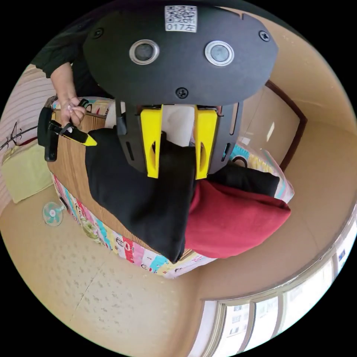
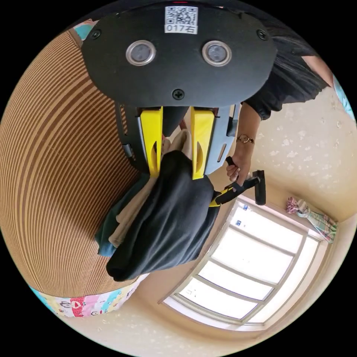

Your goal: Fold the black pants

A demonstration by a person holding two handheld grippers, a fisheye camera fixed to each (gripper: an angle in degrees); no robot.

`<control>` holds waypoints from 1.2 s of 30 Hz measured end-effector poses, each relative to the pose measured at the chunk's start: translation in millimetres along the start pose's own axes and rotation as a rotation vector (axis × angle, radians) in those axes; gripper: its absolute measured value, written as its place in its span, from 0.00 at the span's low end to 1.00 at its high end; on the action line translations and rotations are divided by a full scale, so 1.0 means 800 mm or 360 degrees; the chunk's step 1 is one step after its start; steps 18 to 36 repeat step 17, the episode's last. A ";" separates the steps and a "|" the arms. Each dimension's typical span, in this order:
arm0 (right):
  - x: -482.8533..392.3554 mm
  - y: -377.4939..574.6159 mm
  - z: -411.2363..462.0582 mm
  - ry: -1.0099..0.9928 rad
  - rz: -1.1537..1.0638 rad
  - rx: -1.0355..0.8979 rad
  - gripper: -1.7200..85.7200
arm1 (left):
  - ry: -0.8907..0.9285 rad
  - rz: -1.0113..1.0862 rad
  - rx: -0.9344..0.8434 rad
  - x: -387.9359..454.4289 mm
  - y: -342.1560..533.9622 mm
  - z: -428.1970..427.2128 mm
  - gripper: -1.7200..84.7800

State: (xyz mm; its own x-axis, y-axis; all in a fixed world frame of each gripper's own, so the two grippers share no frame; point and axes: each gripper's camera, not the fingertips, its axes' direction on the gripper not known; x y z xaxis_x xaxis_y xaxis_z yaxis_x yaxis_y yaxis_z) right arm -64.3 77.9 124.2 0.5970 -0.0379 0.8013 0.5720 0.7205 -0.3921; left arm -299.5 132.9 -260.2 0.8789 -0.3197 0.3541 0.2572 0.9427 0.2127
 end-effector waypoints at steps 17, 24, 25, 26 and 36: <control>0.047 0.409 -0.340 0.1378 0.0777 0.0855 0.14 | 0.0552 0.0231 0.0290 0.180 0.277 -0.018 0.16; 0.047 0.409 -0.340 0.1378 0.0777 0.0855 0.14 | 0.0552 0.0231 0.0290 0.180 0.277 -0.018 0.16; 0.047 0.409 -0.340 0.1378 0.0777 0.0855 0.14 | 0.0552 0.0231 0.0290 0.180 0.277 -0.018 0.16; 0.047 0.409 -0.340 0.1378 0.0777 0.0855 0.14 | 0.0552 0.0231 0.0290 0.180 0.277 -0.018 0.16; 0.047 0.409 -0.340 0.1378 0.0777 0.0855 0.14 | 0.0552 0.0231 0.0290 0.180 0.277 -0.018 0.16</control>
